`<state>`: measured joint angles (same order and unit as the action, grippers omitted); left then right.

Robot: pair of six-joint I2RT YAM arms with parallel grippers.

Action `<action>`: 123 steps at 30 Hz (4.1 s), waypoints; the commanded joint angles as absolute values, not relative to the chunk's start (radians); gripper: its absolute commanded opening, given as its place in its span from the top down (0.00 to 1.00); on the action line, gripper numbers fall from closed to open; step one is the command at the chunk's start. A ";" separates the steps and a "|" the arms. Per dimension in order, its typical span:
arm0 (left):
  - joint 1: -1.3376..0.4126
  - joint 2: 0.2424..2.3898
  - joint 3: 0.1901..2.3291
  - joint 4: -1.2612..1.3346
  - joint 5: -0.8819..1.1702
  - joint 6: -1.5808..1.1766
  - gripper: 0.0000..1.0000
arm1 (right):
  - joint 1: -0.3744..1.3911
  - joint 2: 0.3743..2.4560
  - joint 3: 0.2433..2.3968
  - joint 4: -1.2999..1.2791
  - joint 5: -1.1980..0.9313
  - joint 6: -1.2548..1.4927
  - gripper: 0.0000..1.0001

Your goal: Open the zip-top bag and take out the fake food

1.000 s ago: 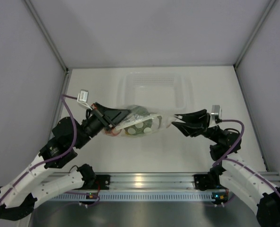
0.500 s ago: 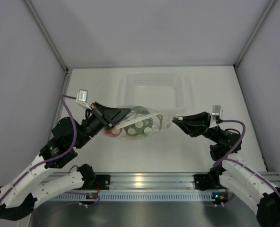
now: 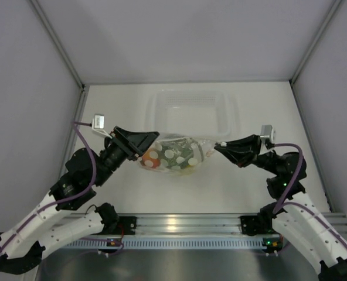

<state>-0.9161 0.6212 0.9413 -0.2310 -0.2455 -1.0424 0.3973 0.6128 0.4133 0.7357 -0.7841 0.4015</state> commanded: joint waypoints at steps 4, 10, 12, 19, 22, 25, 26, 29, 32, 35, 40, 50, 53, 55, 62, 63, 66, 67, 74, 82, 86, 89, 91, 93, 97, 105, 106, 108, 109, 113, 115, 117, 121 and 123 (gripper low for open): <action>-0.916 0.612 0.951 -0.219 -0.353 -0.822 0.21 | 0.446 0.529 0.557 0.313 -0.772 0.131 1.00; -0.916 0.724 1.032 -0.219 -0.136 -0.441 0.02 | 0.555 0.603 0.672 0.040 -0.663 0.009 1.00; -0.916 0.756 1.045 -0.221 -0.005 -0.307 0.02 | 0.593 0.624 0.699 -0.045 -0.632 -0.034 1.00; -0.916 0.802 1.074 -0.219 0.047 -0.081 0.02 | 0.693 0.707 0.830 -0.265 -0.474 -0.113 1.00; -0.916 0.810 1.080 -0.215 0.064 -0.035 0.02 | 0.718 0.710 0.848 -0.290 -0.456 -0.118 1.00; -0.916 0.821 1.078 -0.203 0.127 -0.009 0.02 | 0.729 0.698 0.867 -0.310 -0.434 -0.123 1.00; -0.917 0.821 1.083 -0.195 0.109 -0.009 0.02 | 0.729 0.689 0.867 -0.310 -0.411 -0.123 1.00; -0.917 0.758 1.033 -0.114 0.001 -0.046 0.02 | 0.729 0.635 0.858 -0.289 -0.353 -0.115 1.00; -0.917 0.640 0.925 0.041 -0.161 -0.101 0.02 | 0.729 0.563 0.831 -0.258 -0.293 -0.103 1.00; -0.917 0.546 0.862 0.115 -0.339 -0.142 0.02 | 0.730 0.531 0.822 -0.239 -0.336 -0.101 1.00; -0.917 0.554 0.861 0.117 -0.121 -0.112 0.02 | 0.730 0.563 0.841 -0.252 -0.408 -0.110 1.00; -0.917 0.831 0.897 0.118 0.543 -0.009 0.02 | 0.729 0.632 0.865 -0.307 -0.537 -0.137 1.00; -0.917 0.882 0.882 0.118 0.572 0.023 0.02 | 0.733 0.632 0.862 -0.293 -0.578 -0.138 1.00; -0.917 0.906 0.873 0.118 0.568 0.032 0.02 | 0.733 0.629 0.861 -0.287 -0.604 -0.138 1.00; -0.917 1.032 0.880 0.149 0.613 0.015 0.05 | 0.735 0.621 0.854 -0.262 -0.647 -0.129 1.00; -0.919 1.046 0.885 0.150 0.645 0.008 0.08 | 0.735 0.623 0.859 -0.270 -0.646 -0.127 1.00; -0.925 1.086 0.893 0.150 0.652 0.003 0.13 | 0.735 0.641 0.880 -0.294 -0.650 -0.117 1.00; -0.927 1.101 0.896 0.150 0.653 0.005 0.14 | 0.735 0.644 0.893 -0.299 -0.656 -0.114 1.00; -0.939 1.121 0.890 0.150 0.646 0.006 0.87 | 0.736 0.647 0.905 -0.339 -0.661 -0.114 1.00; -0.939 1.072 0.868 0.150 0.621 0.018 1.00 | 0.735 0.646 0.902 -0.408 -0.658 -0.143 0.96; -0.939 1.048 0.858 0.150 0.630 0.025 1.00 | 0.735 0.670 0.908 -0.434 -0.657 -0.146 0.88; -0.939 1.031 0.844 0.150 0.626 0.031 1.00 | 0.736 0.669 0.907 -0.437 -0.655 -0.146 0.89; -0.939 1.028 0.842 0.150 0.635 0.028 1.00 | 0.736 0.663 0.902 -0.419 -0.657 -0.140 1.00; -0.939 1.031 0.844 0.150 0.643 0.022 1.00 | 0.735 0.654 0.896 -0.400 -0.666 -0.130 1.00; -0.939 1.043 0.857 0.143 0.626 0.012 0.86 | 0.736 0.646 0.896 -0.403 -0.644 -0.127 1.00; -0.939 1.028 0.914 0.126 0.614 0.003 0.02 | 0.742 0.675 0.904 -0.439 -0.568 -0.107 1.00; -0.940 1.031 0.928 0.126 0.612 0.005 0.02 | 0.744 0.684 0.902 -0.440 -0.565 -0.107 1.00; -0.943 1.038 0.948 0.130 0.585 0.003 0.02 | 0.747 0.690 0.899 -0.439 -0.565 -0.106 1.00; -0.949 1.048 0.960 0.141 0.575 0.003 0.02 | 0.749 0.690 0.897 -0.439 -0.572 -0.104 1.00; -0.953 1.072 0.995 0.161 0.598 0.003 0.16 | 0.755 0.680 0.887 -0.416 -0.594 -0.103 1.00; -0.954 1.091 1.008 0.160 0.614 0.003 0.19 | 0.753 0.667 0.882 -0.411 -0.603 -0.106 1.00; -0.954 1.100 1.014 0.160 0.621 0.003 0.20 | 0.755 0.660 0.877 -0.408 -0.606 -0.107 1.00; -0.954 1.108 1.017 0.161 0.647 0.005 0.31 | 0.756 0.640 0.876 -0.405 -0.606 -0.109 1.00; -0.954 1.114 1.023 0.161 0.656 0.005 0.38 | 0.756 0.640 0.876 -0.403 -0.604 -0.107 1.00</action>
